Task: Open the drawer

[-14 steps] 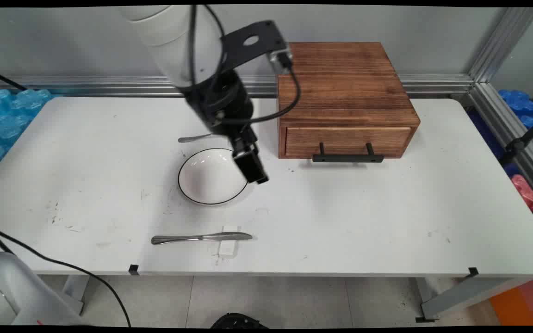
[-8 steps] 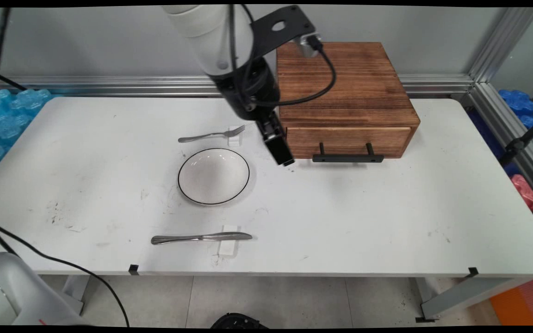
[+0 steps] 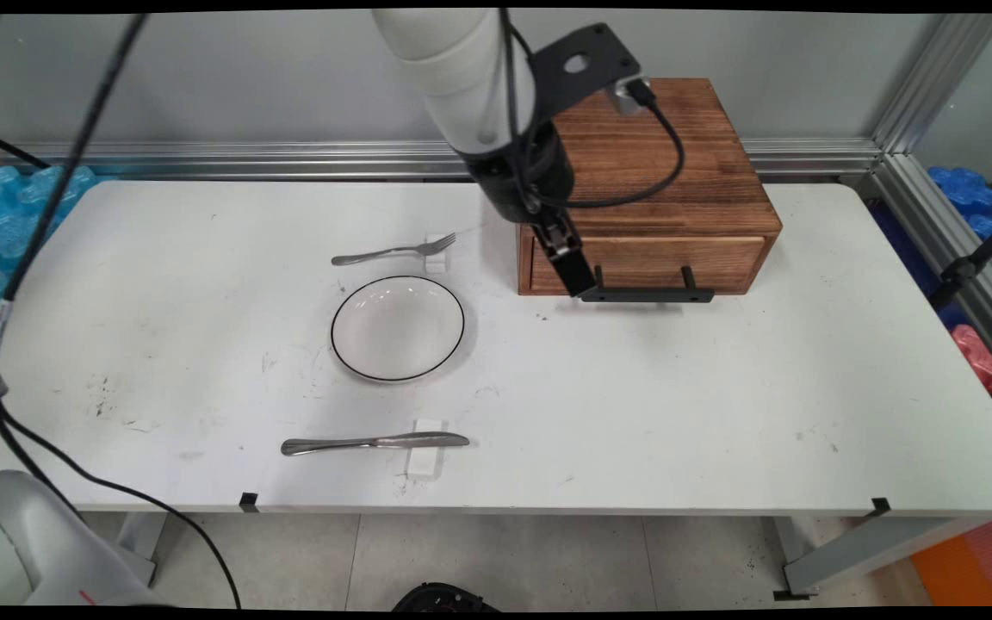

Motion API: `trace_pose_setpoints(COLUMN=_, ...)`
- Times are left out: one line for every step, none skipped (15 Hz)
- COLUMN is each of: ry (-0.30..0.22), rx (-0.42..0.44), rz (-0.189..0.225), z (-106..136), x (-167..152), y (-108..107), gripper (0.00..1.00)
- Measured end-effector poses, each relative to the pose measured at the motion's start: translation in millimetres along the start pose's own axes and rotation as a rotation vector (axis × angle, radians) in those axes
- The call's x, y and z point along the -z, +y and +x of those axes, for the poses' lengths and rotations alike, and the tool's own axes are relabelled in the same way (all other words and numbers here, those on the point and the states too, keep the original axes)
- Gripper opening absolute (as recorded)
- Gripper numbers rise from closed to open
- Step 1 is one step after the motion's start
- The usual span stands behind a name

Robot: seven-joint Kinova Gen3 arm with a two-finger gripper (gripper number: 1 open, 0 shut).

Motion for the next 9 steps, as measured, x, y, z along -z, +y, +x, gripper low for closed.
trace_pose_setpoints(ry=0.004, rx=0.0, rz=0.005, z=3, x=-8, y=-1, gripper=1.0)
trace_pose_setpoints(ry=0.006, rx=0.001, rz=0.009, z=5, x=-13, y=-2, gripper=1.0)
trace_pose_setpoints(ry=0.008, rx=0.001, rz=0.014, z=8, x=-20, y=-2, gripper=1.0)
trace_pose_setpoints(ry=0.01, rx=0.001, rz=0.019, z=10, x=-26, y=-3, gripper=1.0)
trace_pose_setpoints(ry=0.012, rx=-0.001, rz=0.023, z=13, x=-34, y=-4, gripper=1.0)
trace_pose_setpoints(ry=0.015, rx=-0.004, rz=0.028, z=16, x=-44, y=-4, gripper=1.0)
trace_pose_setpoints(ry=0.018, rx=-0.008, rz=0.031, z=20, x=-53, y=-5, gripper=1.0)
trace_pose_setpoints(ry=0.02, rx=-0.012, rz=0.034, z=22, x=-61, y=-6, gripper=1.0)
trace_pose_setpoints(ry=0.022, rx=-0.019, rz=0.036, z=26, x=-71, y=-6, gripper=1.0)
